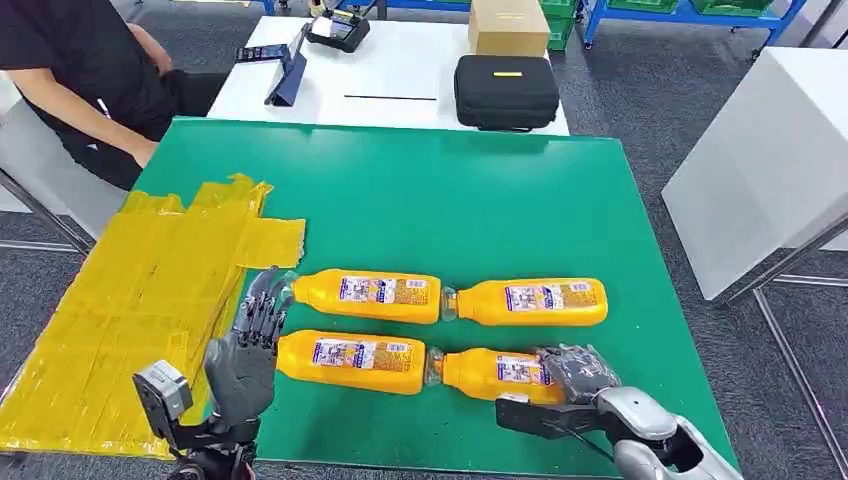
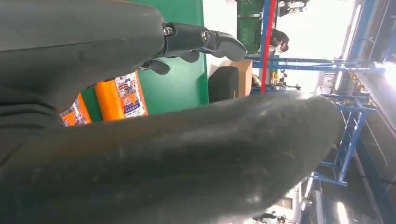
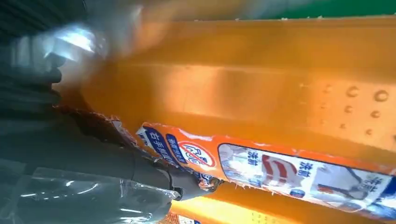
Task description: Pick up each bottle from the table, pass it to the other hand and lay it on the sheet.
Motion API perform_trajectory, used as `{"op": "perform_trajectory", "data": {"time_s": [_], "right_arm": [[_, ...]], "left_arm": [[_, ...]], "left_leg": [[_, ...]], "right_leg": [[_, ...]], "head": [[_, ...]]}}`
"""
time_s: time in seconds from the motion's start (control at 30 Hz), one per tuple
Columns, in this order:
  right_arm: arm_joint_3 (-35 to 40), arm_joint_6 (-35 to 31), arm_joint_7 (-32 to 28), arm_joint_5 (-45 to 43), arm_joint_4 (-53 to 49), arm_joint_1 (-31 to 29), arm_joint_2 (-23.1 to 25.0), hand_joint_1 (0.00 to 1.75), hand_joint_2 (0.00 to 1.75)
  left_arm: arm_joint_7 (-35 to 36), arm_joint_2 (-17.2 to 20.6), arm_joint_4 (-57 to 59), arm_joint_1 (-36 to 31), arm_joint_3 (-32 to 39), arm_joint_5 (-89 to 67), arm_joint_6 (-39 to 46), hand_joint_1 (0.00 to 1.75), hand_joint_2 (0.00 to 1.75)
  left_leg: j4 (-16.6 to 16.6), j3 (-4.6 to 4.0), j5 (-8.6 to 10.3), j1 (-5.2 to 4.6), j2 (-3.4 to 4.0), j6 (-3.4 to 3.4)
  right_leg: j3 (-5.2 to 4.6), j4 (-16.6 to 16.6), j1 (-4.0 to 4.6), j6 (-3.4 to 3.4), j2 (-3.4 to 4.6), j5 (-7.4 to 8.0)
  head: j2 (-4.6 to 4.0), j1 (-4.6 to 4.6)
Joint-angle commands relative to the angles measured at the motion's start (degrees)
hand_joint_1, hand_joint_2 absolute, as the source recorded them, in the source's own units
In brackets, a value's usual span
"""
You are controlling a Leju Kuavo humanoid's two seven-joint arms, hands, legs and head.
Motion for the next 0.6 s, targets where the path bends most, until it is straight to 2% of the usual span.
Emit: {"op": "perform_trajectory", "data": {"time_s": [0.03,0.13,0.17,0.23,0.27,0.3,0.33,0.4,0.47,0.53,0.57,0.6], "right_arm": [[-0.96,-3.19,6.99,1.27,-2.09,9.29,1.70,1.75,1.75],[-4.38,-3.12,8.62,-0.89,-9.62,12.62,0.68,1.75,1.75],[-8.49,-5.58,8.79,-2.89,-15.37,15.78,0.52,1.75,1.75],[-16.04,-7.94,8.23,-5.64,-24.45,20.15,2.25,1.75,1.75],[-21.30,-9.46,5.97,-8.59,-27.80,22.04,5.60,1.75,1.75],[-22.68,-8.67,5.63,-8.60,-29.57,23.09,5.97,1.75,1.75],[-23.29,-8.20,5.45,-8.51,-30.30,23.64,6.16,1.75,1.75],[-23.44,-7.86,5.22,-8.25,-29.89,23.58,6.54,1.75,1.75],[-23.46,-7.83,4.26,-7.33,-28.62,23.17,7.27,1.75,1.75],[-26.99,-11.75,-0.44,-9.27,-30.68,24.27,8.36,1.75,1.75],[-28.19,-13.93,-3.19,-13.33,-31.91,25.63,5.73,1.75,1.75],[-29.82,-17.65,-5.50,-19.28,-32.68,28.41,-0.33,1.75,1.75]], "left_arm": [[0.46,-1.09,1.03,-0.10,1.98,-0.69,0.14,0.00,0.00],[0.44,-1.08,0.37,0.45,2.59,-0.86,-0.02,0.00,0.00],[0.40,-1.12,-0.44,1.33,3.23,-0.88,0.02,0.00,1.75],[0.39,-1.04,-1.87,2.83,4.23,-0.99,0.34,0.00,1.75],[2.22,-0.83,-2.36,3.87,4.70,-1.47,1.56,0.00,1.75],[1.77,-0.49,-2.68,4.62,4.82,-1.44,1.72,0.00,1.75],[1.81,-0.34,-2.77,5.05,4.89,-1.45,1.76,0.00,1.75],[1.80,-0.33,-2.72,5.06,4.88,-1.45,1.74,0.00,1.75],[1.79,-0.52,-2.51,4.76,4.85,-1.46,1.80,0.00,1.75],[1.61,-0.69,-2.81,5.10,5.42,-1.31,2.10,0.00,1.75],[1.42,-0.68,-2.85,5.21,5.72,-1.28,2.31,0.00,1.75],[0.82,-0.78,-2.82,5.37,6.14,-0.35,2.11,0.00,1.75]], "left_leg": [[-0.09,0.12,-0.02,0.11,-0.45,0.03],[-0.04,0.11,-0.06,0.03,-0.35,0.05],[-0.01,0.07,-0.08,0.03,-0.31,0.06],[0.03,-0.01,-0.13,-0.02,-0.38,0.08],[0.07,-0.04,-0.18,-0.02,-0.39,0.08],[0.05,-0.10,-0.17,-0.10,-0.41,0.09],[0.08,-0.11,-0.26,-0.09,-0.34,0.08],[-0.01,-0.38,-0.15,-0.11,-0.22,0.11],[0.00,-0.39,-0.19,-0.07,-0.16,0.11],[0.00,-0.36,-0.19,-0.04,-0.23,0.10],[0.03,-0.32,-0.22,-0.02,-0.26,0.11],[0.03,-0.42,-0.18,-0.11,-0.27,0.11]], "right_leg": [[0.32,-0.14,0.15,-0.36,-0.38,-0.11],[0.31,-0.07,0.06,-0.26,-0.31,-0.17],[0.27,-0.04,0.05,-0.26,-0.26,-0.17],[0.22,0.04,0.01,-0.25,-0.33,-0.23],[0.18,0.09,0.03,-0.38,-0.31,-0.28],[0.17,0.10,-0.04,-0.20,-0.37,-0.24],[0.12,0.16,-0.02,-0.31,-0.29,-0.30],[0.50,0.06,-0.04,-0.11,-0.14,-0.11],[0.44,0.04,0.01,-0.18,-0.11,-0.07],[0.45,-0.01,0.04,-0.20,-0.18,-0.08],[0.46,0.02,0.06,-0.33,-0.19,-0.13],[0.28,0.08,-0.04,-0.21,-0.22,-0.16]], "head": [[0.00,-0.02],[0.00,0.00],[0.00,0.00],[0.00,0.00],[0.00,0.00],[0.00,0.00],[0.00,0.00],[0.00,-0.02],[0.00,-0.04],[0.00,0.02],[0.00,0.00],[0.00,0.00]]}}
